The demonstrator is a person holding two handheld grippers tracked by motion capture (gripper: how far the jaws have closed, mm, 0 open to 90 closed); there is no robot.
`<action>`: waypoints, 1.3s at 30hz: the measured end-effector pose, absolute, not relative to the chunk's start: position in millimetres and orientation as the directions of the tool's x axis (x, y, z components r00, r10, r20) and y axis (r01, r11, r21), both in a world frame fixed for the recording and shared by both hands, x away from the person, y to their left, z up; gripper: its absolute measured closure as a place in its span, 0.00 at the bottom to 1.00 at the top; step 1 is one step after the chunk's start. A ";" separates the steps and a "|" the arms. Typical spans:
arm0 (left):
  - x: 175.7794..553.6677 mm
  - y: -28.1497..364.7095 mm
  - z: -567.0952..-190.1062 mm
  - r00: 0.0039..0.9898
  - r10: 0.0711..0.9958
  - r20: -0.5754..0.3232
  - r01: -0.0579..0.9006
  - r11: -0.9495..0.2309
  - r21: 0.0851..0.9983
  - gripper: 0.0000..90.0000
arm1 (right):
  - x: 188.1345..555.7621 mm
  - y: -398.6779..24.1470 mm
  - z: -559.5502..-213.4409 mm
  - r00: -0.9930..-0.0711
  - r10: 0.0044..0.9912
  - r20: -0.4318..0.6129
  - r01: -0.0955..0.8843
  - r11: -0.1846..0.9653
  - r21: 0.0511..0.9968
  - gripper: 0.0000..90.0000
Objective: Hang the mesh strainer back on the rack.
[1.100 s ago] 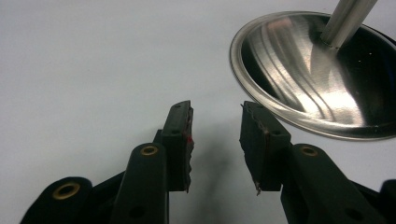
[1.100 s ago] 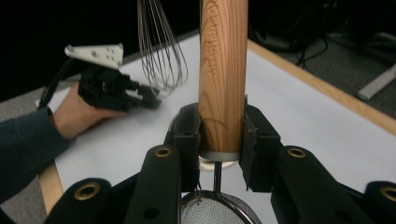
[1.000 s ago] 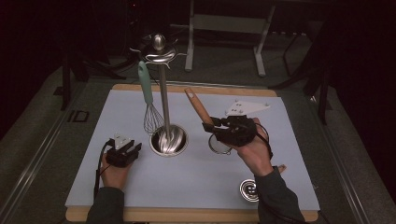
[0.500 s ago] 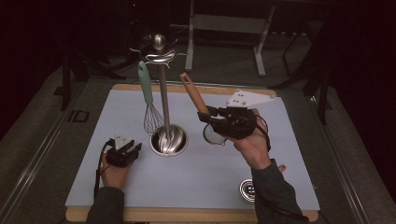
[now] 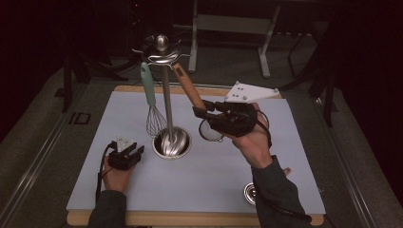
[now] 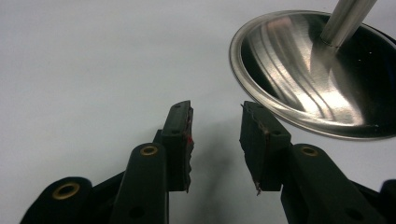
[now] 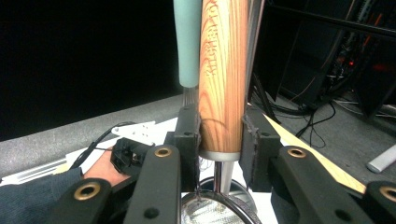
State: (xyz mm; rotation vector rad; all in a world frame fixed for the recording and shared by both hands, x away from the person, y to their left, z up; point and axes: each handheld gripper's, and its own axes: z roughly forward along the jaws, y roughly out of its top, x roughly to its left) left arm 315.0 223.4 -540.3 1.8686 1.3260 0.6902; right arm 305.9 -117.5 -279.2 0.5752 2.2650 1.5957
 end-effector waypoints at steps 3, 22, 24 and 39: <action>315.1 223.4 -540.3 0.324 0.946 0.013 0.554 -0.200 0.808 0.71 | 306.3 -112.4 -279.4 -0.875 0.483 -0.024 0.143 0.305 0.942 0.79; 315.1 223.4 -540.3 0.325 0.946 0.014 0.553 -0.202 0.808 0.71 | 341.8 -88.4 -290.3 -0.878 0.478 -0.006 0.202 0.382 0.902 0.79; 315.0 223.6 -540.2 0.326 0.945 0.015 0.554 -0.203 0.808 0.71 | 346.4 -84.2 -291.4 -0.881 0.473 0.000 0.212 0.395 0.894 0.78; 315.3 223.1 -540.3 0.326 0.945 0.019 0.554 -0.207 0.807 0.71 | 349.6 -87.6 -291.7 -0.869 0.495 -0.028 0.216 0.430 0.877 0.72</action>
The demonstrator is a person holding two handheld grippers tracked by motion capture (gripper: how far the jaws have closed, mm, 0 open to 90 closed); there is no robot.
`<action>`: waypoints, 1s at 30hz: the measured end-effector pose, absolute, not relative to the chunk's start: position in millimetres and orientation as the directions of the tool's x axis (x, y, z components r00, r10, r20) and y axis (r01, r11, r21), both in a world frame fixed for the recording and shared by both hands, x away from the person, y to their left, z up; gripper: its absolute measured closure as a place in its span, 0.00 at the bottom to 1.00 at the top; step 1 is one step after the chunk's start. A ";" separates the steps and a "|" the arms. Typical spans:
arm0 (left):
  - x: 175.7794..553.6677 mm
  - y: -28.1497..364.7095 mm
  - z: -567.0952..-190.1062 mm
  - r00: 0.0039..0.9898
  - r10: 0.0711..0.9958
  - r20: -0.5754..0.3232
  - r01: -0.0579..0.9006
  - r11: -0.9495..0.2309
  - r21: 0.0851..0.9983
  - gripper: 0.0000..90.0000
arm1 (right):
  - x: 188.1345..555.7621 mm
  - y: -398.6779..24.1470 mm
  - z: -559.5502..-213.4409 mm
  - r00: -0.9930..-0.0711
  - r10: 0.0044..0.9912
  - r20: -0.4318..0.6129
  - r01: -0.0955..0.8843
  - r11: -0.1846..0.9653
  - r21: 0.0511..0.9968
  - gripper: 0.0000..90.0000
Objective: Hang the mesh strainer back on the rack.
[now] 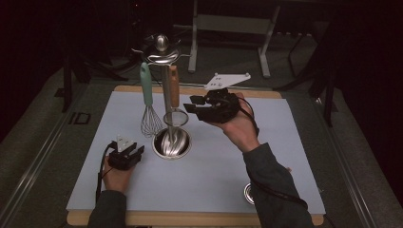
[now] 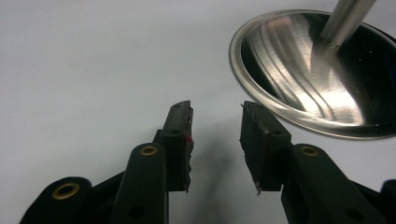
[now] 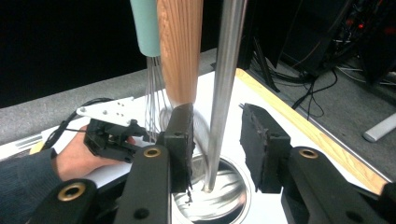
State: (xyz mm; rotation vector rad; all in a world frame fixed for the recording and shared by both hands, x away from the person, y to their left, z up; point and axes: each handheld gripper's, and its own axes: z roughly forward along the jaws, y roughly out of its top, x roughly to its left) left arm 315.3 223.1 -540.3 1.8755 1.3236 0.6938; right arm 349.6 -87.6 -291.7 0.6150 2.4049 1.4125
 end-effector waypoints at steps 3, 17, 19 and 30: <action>315.2 222.8 -540.4 0.324 0.946 0.019 0.553 -0.206 0.807 0.71 | 347.2 -87.7 -289.1 -0.874 0.485 -0.026 0.209 0.424 0.881 0.71; 315.1 223.4 -540.2 0.327 0.945 0.015 0.553 -0.205 0.807 0.71 | 344.9 -83.1 -282.1 -0.881 0.472 -0.025 0.193 0.407 0.893 0.71; 315.0 223.3 -540.1 0.327 0.945 0.016 0.554 -0.205 0.807 0.71 | 345.0 -84.2 -282.9 -0.881 0.473 -0.027 0.193 0.412 0.890 0.71; 315.3 223.1 -540.3 0.327 0.945 0.020 0.554 -0.209 0.806 0.71 | 350.0 -100.3 -293.2 -0.869 0.494 -0.034 0.218 0.443 0.870 0.69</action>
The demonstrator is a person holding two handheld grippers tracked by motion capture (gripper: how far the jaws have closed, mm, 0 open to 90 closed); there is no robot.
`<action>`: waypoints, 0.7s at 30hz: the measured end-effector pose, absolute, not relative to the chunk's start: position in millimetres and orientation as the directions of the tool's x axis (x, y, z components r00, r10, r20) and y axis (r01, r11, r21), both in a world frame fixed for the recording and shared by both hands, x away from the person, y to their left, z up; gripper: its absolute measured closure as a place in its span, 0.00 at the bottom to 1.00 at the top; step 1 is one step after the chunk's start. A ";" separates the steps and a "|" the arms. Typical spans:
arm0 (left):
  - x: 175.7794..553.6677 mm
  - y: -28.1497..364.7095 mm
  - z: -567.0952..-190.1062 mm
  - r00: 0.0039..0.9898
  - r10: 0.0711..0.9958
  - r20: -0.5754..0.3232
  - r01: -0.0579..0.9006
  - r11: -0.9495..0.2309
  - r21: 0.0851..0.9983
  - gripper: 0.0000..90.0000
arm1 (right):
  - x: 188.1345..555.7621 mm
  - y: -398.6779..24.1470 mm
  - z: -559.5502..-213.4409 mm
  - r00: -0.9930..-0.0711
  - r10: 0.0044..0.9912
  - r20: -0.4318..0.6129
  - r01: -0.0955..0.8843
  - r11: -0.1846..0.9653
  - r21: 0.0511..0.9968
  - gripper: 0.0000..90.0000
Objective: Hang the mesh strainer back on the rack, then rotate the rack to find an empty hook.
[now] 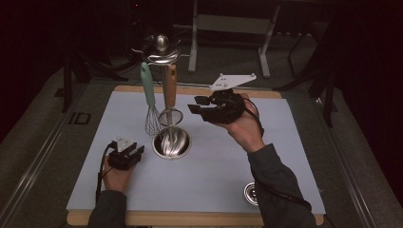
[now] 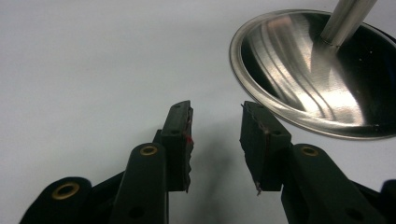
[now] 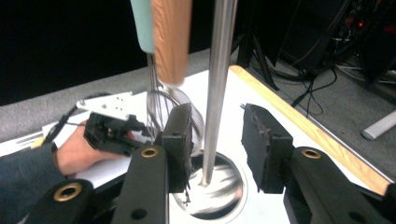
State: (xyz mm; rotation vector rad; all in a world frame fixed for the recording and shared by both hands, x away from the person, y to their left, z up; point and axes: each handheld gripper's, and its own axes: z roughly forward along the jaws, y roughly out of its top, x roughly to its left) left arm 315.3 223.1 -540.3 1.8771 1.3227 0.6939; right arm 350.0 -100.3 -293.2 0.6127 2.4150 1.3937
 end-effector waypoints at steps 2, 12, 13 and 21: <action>315.2 223.0 -540.3 0.326 0.945 0.020 0.554 -0.208 0.806 0.71 | 349.7 -103.3 -296.8 -0.866 0.498 -0.047 0.220 0.464 0.858 0.69; 315.2 223.1 -540.3 0.327 0.945 0.019 0.554 -0.209 0.806 0.71 | 351.3 -115.0 -303.7 -0.853 0.517 -0.064 0.230 0.485 0.844 0.66; 315.2 223.0 -540.3 0.326 0.945 0.020 0.554 -0.208 0.806 0.71 | 351.6 -116.1 -304.6 -0.849 0.524 -0.065 0.234 0.485 0.843 0.66; 315.1 222.8 -540.3 0.325 0.945 0.022 0.553 -0.209 0.807 0.71 | 354.3 -127.5 -313.8 -0.832 0.550 -0.065 0.262 0.494 0.829 0.64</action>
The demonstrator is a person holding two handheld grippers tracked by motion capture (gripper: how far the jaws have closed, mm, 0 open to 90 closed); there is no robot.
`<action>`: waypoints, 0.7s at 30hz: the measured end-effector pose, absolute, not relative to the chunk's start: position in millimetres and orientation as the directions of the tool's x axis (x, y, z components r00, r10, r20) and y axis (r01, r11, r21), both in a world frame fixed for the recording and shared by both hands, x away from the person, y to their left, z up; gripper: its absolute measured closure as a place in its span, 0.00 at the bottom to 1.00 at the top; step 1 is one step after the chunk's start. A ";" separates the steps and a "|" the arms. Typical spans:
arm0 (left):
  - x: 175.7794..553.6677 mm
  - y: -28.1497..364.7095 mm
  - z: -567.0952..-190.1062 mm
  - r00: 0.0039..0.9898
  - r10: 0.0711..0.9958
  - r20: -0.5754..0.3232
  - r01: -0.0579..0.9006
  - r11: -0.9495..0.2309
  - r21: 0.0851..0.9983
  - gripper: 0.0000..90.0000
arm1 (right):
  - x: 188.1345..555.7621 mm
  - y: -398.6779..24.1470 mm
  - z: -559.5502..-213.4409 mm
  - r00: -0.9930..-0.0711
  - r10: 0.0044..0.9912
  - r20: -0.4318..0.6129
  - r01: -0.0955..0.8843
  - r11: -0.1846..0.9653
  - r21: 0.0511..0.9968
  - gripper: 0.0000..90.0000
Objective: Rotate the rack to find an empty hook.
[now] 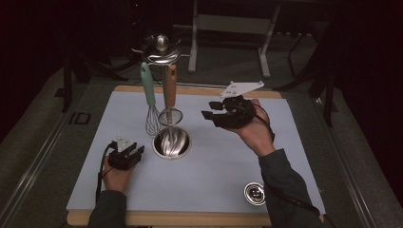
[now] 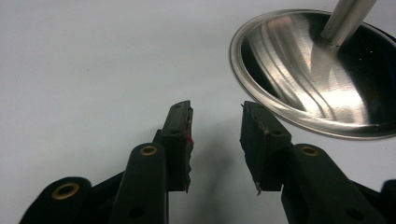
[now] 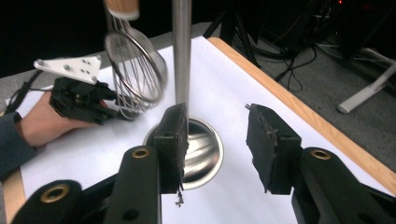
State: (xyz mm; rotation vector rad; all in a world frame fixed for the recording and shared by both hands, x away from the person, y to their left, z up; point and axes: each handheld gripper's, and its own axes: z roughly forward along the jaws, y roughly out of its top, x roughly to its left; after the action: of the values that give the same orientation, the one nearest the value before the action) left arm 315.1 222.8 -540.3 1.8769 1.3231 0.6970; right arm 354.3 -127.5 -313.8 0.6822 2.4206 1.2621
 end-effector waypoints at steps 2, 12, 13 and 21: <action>314.9 222.8 -540.3 0.325 0.945 0.022 0.552 -0.209 0.807 0.71 | 355.2 -130.2 -317.1 -0.829 0.556 -0.064 0.269 0.497 0.825 0.64; 314.7 222.5 -540.3 0.330 0.944 0.028 0.549 -0.216 0.807 0.71 | 358.7 -145.6 -336.7 -0.811 0.582 -0.059 0.312 0.516 0.798 0.62; 314.6 222.1 -540.3 0.331 0.943 0.029 0.548 -0.218 0.807 0.71 | 358.9 -147.3 -338.0 -0.808 0.587 -0.058 0.317 0.515 0.797 0.62; 314.3 221.3 -540.3 0.335 0.942 0.034 0.546 -0.223 0.808 0.71 | 361.3 -161.5 -353.7 -0.795 0.605 -0.045 0.347 0.513 0.785 0.62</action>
State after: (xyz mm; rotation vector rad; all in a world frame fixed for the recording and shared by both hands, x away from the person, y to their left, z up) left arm 314.3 221.3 -540.3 1.8874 1.3071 0.7048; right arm 361.3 -161.5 -353.7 0.7956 2.4450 1.1648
